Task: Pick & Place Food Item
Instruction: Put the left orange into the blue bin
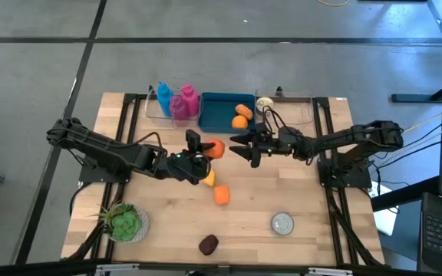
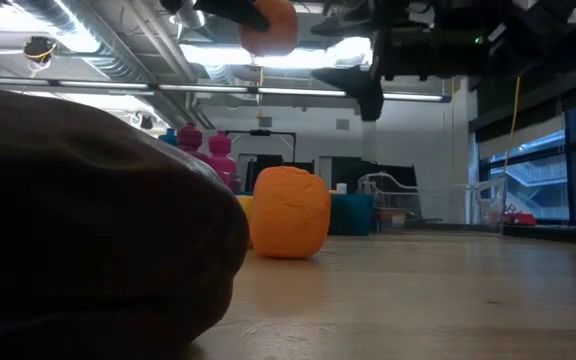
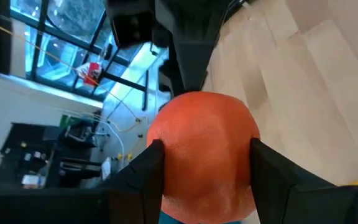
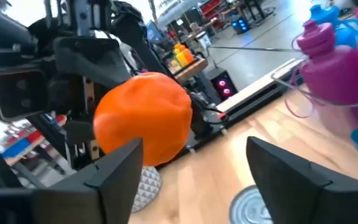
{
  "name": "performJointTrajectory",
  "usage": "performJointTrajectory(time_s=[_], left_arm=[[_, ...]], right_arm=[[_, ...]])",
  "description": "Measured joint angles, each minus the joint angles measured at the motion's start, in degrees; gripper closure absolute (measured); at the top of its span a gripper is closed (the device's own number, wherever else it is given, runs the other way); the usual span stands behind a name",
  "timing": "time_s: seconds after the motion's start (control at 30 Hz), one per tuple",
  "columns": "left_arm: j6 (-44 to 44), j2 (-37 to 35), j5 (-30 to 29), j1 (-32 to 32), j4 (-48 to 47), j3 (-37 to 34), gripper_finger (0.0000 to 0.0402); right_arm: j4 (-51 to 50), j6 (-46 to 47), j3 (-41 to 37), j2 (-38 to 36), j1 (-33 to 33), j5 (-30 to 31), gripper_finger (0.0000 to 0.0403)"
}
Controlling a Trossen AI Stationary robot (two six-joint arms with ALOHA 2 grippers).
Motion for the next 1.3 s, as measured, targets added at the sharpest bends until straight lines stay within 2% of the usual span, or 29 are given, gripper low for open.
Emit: performJointTrajectory(time_s=[0.27,0.53,0.83,1.1,1.3], left_arm=[[1.89,-0.03,-0.4,2.18,-0.03,0.0,0.024],[3.35,-0.12,-0.79,2.83,-0.14,0.02,0.0241],[3.43,-0.07,-0.19,2.83,0.16,0.0,0.0243],[3.83,-0.01,-0.46,2.81,0.48,0.0,0.0226],[4.05,0.0,-0.88,2.81,1.29,-0.04,0.0203]], right_arm=[[1.9,0.08,7.46,5.78,0.55,-4.49,0.0062],[-4.01,-0.99,15.83,10.71,1.4,-3.88,0.0048],[-4.63,-1.24,17.44,12.03,1.49,-4.77,0.0049],[-5.45,-1.48,17.47,12.03,1.51,-5.54,0.0114],[-5.88,-2.77,17.5,11.92,1.51,-5.88,0.0118]])
